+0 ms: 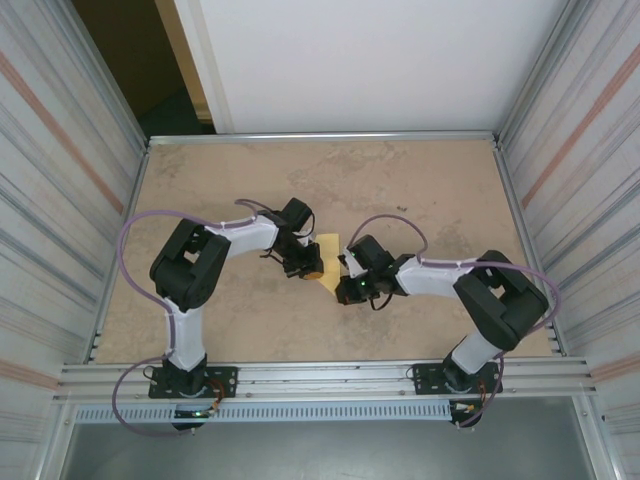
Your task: Fold a paper plane with a square sheet of paper (pick it up from the middle)
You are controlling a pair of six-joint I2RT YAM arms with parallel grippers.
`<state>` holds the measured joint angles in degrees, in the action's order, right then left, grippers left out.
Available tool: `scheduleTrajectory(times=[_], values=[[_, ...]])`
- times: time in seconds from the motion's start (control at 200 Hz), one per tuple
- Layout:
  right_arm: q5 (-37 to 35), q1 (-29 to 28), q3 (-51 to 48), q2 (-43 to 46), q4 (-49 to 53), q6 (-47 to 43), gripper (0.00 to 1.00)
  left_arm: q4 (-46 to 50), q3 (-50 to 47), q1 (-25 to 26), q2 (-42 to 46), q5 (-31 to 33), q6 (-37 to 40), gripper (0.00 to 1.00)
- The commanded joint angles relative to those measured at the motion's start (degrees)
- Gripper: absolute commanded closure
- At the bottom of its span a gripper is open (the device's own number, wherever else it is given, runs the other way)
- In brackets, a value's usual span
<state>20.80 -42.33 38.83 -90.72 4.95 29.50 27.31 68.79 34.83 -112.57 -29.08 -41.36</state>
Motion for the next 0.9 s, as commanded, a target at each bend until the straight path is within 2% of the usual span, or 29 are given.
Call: scheduleTrajectory(times=[0.0, 0.266, 0.626, 0.897], values=[[-0.10, 0.41, -3.29, 2.53, 8.15, -0.71, 1.00, 4.43, -2.35, -0.36, -5.49, 7.73, 1.28, 0.89], [-0.24, 0.34, -0.03, 10.22, 7.24, -1.19, 0.99, 4.37, -1.57, -0.37, -5.31, 7.06, 1.11, 0.89], [-1.35, -0.32, 7.99, -1.45, 3.13, 0.39, 1.00, 4.18, -0.49, -0.07, -4.89, 6.45, 0.71, 0.89], [-1.59, -0.09, 8.12, -5.29, 3.40, 0.30, 1.00, 4.60, 1.23, -0.04, -4.02, 5.85, 1.10, 0.88]])
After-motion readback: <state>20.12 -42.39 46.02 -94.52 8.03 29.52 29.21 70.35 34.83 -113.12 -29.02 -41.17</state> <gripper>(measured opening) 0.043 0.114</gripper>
